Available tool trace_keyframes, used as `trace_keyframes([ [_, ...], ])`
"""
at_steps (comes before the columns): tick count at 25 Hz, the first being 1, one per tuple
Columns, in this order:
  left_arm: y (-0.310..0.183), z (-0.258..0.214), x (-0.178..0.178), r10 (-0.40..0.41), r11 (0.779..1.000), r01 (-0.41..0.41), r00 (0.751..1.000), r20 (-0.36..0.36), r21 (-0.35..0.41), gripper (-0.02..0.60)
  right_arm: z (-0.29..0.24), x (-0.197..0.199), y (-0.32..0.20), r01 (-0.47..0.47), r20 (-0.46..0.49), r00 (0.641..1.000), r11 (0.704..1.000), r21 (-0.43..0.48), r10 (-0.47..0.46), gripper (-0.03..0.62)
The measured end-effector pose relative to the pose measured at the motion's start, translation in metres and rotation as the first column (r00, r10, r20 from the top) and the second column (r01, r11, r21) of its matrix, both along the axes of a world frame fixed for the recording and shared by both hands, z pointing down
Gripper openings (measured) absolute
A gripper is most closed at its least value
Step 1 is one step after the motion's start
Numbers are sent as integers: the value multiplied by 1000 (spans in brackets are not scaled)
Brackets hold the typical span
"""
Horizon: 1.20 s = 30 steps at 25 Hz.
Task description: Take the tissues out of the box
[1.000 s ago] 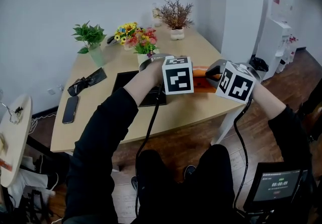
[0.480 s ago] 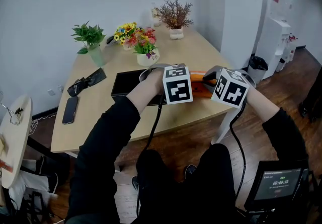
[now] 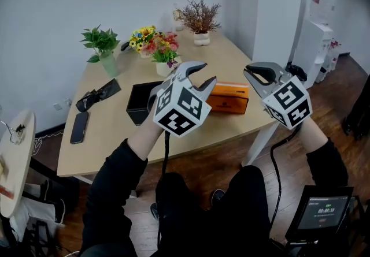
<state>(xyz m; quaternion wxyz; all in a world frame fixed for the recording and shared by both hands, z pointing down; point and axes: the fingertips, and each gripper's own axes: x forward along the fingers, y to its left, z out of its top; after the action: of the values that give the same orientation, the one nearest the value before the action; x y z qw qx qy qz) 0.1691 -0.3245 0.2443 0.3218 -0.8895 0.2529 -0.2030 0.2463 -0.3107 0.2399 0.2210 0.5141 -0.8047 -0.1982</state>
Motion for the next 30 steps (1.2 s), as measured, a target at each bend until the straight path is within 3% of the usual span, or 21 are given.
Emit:
trace_keyframes([
  [1, 10, -12, -11, -1, 1000, -1, 992, -123, -13, 141, -9, 6, 6, -14, 88, 996, 999, 35, 11, 20],
  [3, 31, -23, -35, -19, 1000, 13, 947, -321, -21, 138, -17, 16, 17, -48, 241, 970, 995, 89, 25, 8],
  [6, 55, -17, -70, -73, 997, 51, 854, -515, -56, 133, -13, 20, 35, -82, 414, 910, 989, 124, 23, 2],
  [9, 67, 2, -99, -169, 981, 69, 756, -632, -180, 126, -5, 12, 55, -102, 528, 849, 984, 143, 11, 1],
  [11, 72, 15, -115, -231, 966, 86, 709, -667, -243, 123, -1, 6, 66, -123, 570, 822, 980, 158, 11, 2],
  [13, 75, 21, -129, -273, 957, 117, 675, -685, -266, 117, 4, 0, 73, -145, 565, 825, 974, 174, 22, 2],
  [16, 77, 25, -149, -312, 948, 160, 649, -694, -276, 114, 10, -9, 81, -189, 520, 852, 959, 212, 53, 2],
  [19, 80, 26, -167, -334, 941, 191, 637, -695, -278, 112, 14, -23, 85, -189, 521, 852, 956, 224, 47, 2],
  [25, 90, 25, -201, -343, 938, 271, 636, -691, -217, 107, 16, -77, 78, -136, 538, 843, 962, 236, -13, 0],
  [30, 91, 40, -250, -429, 900, 346, 609, -667, -264, 107, 19, -136, 68, -46, 521, 848, 964, 261, -100, 0],
])
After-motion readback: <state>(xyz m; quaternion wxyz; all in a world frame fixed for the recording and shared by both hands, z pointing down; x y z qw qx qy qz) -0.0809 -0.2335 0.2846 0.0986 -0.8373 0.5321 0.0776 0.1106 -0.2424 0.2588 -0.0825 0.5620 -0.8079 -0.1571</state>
